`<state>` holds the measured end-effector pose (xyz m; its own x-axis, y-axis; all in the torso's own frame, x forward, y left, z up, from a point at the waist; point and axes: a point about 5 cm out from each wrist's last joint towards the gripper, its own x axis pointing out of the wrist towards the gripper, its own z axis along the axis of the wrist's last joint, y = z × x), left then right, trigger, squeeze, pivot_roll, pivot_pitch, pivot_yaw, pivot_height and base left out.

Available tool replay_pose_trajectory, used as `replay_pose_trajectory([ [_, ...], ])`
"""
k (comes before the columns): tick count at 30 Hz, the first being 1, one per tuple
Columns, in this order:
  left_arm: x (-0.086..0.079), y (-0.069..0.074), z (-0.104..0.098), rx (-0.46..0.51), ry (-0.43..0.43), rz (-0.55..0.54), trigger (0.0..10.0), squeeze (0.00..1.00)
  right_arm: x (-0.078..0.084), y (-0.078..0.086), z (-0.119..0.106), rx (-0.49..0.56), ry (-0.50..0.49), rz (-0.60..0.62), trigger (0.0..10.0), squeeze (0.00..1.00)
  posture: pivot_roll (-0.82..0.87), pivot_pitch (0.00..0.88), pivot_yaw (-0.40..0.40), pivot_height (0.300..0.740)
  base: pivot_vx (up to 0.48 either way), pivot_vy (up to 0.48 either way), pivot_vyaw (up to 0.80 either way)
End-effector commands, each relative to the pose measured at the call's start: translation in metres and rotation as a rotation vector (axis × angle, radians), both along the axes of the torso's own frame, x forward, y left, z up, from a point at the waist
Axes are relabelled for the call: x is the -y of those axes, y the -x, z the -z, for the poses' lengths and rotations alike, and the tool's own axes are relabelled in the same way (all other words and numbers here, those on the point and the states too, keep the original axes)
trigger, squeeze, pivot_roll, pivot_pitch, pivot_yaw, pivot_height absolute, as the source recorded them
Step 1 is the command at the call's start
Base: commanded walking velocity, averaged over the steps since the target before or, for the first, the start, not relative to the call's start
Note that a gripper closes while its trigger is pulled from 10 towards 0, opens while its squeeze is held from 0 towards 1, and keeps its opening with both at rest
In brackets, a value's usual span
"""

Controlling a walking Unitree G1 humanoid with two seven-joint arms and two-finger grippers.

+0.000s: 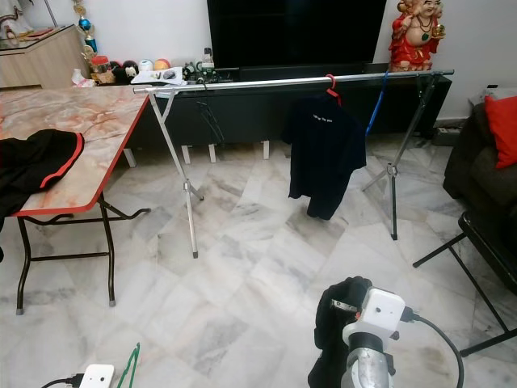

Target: Hang hanger

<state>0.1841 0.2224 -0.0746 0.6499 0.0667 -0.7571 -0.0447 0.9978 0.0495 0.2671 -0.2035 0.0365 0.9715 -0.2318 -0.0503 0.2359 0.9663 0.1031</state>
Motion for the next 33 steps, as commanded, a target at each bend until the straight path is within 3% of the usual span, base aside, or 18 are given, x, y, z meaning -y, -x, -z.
replay_pose_trajectory([
  [1,-0.0026,0.0070,0.0032,-0.029,-0.011,-0.003,10.0,0.00,-0.0025,-0.0053,-0.0092,0.034,0.006,-0.009,10.0,0.00,0.02,0.000,0.029,0.740,0.000,0.000,0.00],
  [7,-0.0050,0.0080,0.0030,-0.029,-0.017,-0.003,10.0,0.00,-0.0060,-0.0046,-0.0108,0.047,0.014,-0.025,10.0,0.00,0.03,0.000,0.032,0.740,0.000,0.000,0.21],
  [22,-0.0033,0.0057,0.0022,-0.020,-0.012,0.000,10.0,0.00,-0.0052,-0.0039,-0.0103,0.040,0.015,-0.015,10.0,0.00,0.05,0.000,0.022,0.740,0.000,0.000,0.80],
  [33,-0.0041,0.0087,0.0035,-0.036,-0.027,0.020,10.0,0.00,-0.0060,-0.0054,-0.0096,0.034,-0.012,0.000,10.0,0.00,0.05,0.000,0.022,0.740,0.000,0.000,0.00],
])
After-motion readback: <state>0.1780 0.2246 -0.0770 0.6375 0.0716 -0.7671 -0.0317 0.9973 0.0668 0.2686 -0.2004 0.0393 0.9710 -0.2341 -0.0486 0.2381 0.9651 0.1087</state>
